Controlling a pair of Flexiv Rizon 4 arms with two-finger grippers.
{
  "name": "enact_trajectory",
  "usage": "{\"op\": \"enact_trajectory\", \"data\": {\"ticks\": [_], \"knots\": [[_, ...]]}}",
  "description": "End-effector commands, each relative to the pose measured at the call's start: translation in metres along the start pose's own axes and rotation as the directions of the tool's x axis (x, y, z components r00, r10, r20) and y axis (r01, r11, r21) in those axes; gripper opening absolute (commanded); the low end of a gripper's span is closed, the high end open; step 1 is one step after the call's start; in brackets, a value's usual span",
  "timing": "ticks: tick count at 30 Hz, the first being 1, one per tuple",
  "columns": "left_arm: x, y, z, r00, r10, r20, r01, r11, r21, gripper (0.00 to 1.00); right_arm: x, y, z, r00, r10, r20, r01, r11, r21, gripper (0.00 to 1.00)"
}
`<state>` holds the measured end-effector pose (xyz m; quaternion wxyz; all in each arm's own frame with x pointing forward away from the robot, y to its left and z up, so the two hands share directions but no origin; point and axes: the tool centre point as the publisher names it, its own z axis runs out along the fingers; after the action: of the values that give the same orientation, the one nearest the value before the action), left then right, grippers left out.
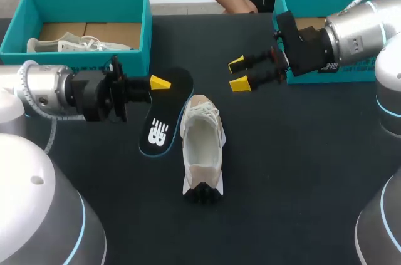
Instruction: Take the shoe out of the shoebox, open the shoe tongue, remove and reinsert the insole, then place the shoe into the shoebox
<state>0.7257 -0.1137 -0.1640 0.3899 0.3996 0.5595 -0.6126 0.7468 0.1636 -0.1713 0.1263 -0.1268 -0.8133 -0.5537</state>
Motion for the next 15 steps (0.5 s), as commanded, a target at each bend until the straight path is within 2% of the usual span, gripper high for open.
{"op": "enact_trajectory", "data": {"ticks": [1,8,9,13,15], "knots": [[0.001,-0.001,0.0,1.0,0.001,0.001,-0.001,1.0,-0.003,0.0,0.006,0.004,-0.001,0.958,-0.269,0.099,0.253,0.955,0.153,1.0],[0.003,-0.005,0.002,1.0,-0.017,0.004,0.017,1.0,-0.004,0.0,0.006,0.004,-0.001,0.958,-0.269,0.099,0.253,0.955,0.153,1.0],[0.005,-0.009,0.003,1.0,-0.027,-0.001,0.027,1.0,0.0,0.0,0.006,0.001,0.001,0.946,-0.31,0.098,0.287,0.938,0.195,1.0],[0.011,-0.024,0.008,0.998,-0.068,0.009,0.068,0.998,-0.003,0.0,0.007,-0.012,0.003,0.876,-0.456,0.157,0.421,0.882,0.21,1.0],[0.016,-0.032,0.01,0.997,-0.081,0.012,0.081,0.997,-0.002,0.0,0.007,-0.023,0.006,0.858,-0.491,0.149,0.455,0.863,0.222,1.0]]}}
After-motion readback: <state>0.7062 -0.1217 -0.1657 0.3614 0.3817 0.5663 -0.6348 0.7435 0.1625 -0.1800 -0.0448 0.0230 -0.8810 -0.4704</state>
